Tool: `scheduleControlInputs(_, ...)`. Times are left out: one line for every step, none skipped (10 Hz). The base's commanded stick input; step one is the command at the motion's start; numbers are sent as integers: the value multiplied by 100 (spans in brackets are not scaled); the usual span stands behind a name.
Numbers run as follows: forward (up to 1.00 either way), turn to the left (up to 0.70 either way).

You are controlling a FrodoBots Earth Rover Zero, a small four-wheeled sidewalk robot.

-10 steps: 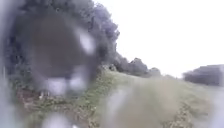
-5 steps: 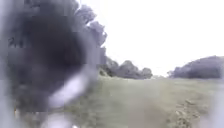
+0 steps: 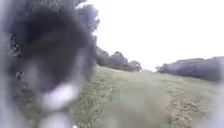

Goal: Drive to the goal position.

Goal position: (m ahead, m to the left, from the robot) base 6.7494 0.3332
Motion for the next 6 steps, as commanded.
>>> scheduleControlInputs(85,0)
scheduleControlInputs(85,0)
scheduleControlInputs(85,0)
scheduleControlInputs(85,0)
scheduleControlInputs(85,0)
scheduleControlInputs(85,0)
